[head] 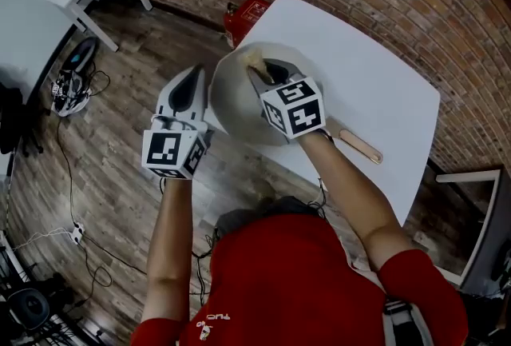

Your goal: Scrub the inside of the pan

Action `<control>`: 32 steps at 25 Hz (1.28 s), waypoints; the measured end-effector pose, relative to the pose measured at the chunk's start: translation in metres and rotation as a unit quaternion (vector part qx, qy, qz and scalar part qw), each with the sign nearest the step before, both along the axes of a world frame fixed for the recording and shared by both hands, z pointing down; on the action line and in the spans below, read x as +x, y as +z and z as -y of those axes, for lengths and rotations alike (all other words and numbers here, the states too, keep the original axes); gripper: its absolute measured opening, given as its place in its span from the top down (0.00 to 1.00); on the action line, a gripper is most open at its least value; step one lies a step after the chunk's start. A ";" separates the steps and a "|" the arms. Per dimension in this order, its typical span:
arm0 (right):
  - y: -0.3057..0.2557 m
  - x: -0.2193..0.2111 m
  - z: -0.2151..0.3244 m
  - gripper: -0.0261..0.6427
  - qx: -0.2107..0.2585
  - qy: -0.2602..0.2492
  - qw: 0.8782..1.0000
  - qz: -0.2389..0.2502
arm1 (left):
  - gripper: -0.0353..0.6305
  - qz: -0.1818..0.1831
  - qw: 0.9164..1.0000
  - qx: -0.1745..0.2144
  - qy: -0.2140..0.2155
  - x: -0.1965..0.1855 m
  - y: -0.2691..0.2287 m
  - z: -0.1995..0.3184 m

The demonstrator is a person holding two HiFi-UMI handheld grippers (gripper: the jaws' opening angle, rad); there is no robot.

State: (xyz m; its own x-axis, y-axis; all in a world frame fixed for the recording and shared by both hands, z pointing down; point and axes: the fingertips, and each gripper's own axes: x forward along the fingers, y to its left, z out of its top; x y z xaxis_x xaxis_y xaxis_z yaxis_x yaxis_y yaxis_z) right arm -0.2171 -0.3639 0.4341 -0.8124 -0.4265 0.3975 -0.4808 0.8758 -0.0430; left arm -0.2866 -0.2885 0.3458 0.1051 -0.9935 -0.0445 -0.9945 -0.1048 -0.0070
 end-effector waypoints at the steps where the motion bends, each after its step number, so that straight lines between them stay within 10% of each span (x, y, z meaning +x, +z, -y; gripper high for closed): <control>1: 0.009 -0.003 0.004 0.83 -0.008 -0.002 1.000 -0.010 | 0.93 0.001 1.000 -0.001 0.000 -0.001 0.002 0.005; 15: 0.125 -0.034 0.006 0.83 -0.109 -0.023 0.979 -0.168 | 0.93 -0.008 0.998 -0.018 0.054 -0.010 0.021 0.047; 32: 0.144 0.020 0.061 0.83 -0.092 0.071 0.963 -0.243 | 0.93 -0.015 0.996 -0.038 0.076 -0.029 0.046 0.043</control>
